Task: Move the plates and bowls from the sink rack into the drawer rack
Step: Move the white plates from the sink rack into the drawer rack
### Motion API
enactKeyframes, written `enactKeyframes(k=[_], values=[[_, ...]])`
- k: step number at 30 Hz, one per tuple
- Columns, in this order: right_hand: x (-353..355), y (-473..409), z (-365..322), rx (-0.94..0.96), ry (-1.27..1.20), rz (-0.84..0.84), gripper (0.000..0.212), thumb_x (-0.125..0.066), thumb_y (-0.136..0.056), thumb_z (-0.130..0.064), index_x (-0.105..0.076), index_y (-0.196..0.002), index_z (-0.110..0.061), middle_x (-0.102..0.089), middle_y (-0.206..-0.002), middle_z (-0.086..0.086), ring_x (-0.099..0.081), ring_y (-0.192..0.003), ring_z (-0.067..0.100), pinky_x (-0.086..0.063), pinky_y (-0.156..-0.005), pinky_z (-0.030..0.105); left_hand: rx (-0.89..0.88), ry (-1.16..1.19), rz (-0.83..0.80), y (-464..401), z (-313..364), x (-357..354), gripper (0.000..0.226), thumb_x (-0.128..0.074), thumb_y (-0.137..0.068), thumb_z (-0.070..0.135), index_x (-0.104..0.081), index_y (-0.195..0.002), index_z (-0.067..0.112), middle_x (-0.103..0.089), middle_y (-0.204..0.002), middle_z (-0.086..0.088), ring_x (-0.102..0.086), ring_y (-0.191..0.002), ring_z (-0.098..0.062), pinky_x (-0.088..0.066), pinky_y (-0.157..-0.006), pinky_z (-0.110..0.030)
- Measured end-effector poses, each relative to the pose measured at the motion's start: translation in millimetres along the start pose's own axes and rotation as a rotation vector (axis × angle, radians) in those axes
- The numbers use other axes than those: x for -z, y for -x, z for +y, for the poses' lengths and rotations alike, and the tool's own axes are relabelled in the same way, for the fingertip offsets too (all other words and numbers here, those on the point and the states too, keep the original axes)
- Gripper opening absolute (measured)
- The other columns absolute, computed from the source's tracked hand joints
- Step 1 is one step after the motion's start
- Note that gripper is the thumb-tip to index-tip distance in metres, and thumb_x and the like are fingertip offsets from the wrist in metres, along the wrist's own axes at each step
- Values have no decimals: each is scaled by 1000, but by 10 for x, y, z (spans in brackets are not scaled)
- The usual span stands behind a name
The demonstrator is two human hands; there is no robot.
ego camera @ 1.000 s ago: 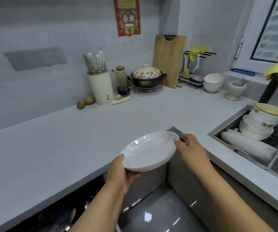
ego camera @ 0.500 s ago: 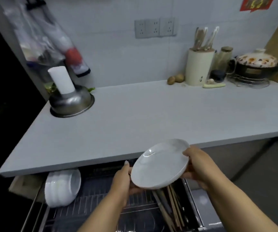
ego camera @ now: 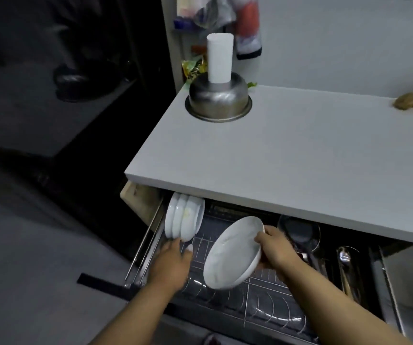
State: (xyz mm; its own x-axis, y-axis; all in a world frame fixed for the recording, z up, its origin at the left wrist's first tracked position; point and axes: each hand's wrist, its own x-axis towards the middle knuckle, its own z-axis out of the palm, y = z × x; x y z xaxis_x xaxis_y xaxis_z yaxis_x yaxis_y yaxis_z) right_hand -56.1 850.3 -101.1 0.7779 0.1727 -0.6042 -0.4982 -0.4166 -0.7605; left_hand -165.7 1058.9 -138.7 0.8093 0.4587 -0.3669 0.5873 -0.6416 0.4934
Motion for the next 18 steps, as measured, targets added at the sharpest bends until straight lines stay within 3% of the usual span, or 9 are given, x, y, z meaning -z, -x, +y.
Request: enactKeyframes(k=[3,5,8,11,16,18], values=[[-324,-292,-38,8,77,-19,42,-45,-81,-15,-47,-123,-13,-63,-103,16,-65,-81,34,-59,-59,47,-8,-163,6,-29,-235,-3,63,-31,-98,50,-19,-152,19,-23,-158,-3,-19,-143,-23,-18,-118,-37],[-483,-471,-63,17,139,-12,54,-47,-75,-22,-44,-129,-17,-62,-108,13,-64,-90,37,-59,-68,54,-22,-225,24,-43,-341,-19,65,-30,-98,51,-15,-153,19,-17,-160,-1,-13,-146,-21,-10,-119,-38],[-666,-737,-89,22,186,8,58,-49,-75,-24,-40,-132,-18,-60,-116,12,-61,-100,35,-55,-82,55,-31,-231,52,-34,-415,-53,67,-30,-97,51,-9,-153,20,-3,-162,-2,-3,-148,-21,-5,-120,-38],[-802,-1040,-97,29,249,39,67,-49,-66,-31,-40,-131,-15,-61,-116,17,-62,-99,39,-54,-84,56,-70,-213,116,4,-407,-47,70,-31,-97,50,-1,-153,22,8,-161,0,5,-148,-19,4,-118,-34],[-986,-1390,-127,36,348,62,67,-47,-64,-32,-46,-125,-6,-61,-113,26,-62,-100,44,-53,-86,55,-63,-157,160,40,-423,-8,74,-33,-96,49,8,-152,25,14,-160,4,20,-140,-9,12,-112,-29],[-1038,-1423,-176,33,384,52,55,-50,-73,-27,-50,-122,-3,-61,-112,27,-61,-100,44,-52,-88,56,-60,-147,175,46,-430,-6,74,-34,-96,48,8,-152,25,12,-160,4,20,-140,-9,12,-111,-28]])
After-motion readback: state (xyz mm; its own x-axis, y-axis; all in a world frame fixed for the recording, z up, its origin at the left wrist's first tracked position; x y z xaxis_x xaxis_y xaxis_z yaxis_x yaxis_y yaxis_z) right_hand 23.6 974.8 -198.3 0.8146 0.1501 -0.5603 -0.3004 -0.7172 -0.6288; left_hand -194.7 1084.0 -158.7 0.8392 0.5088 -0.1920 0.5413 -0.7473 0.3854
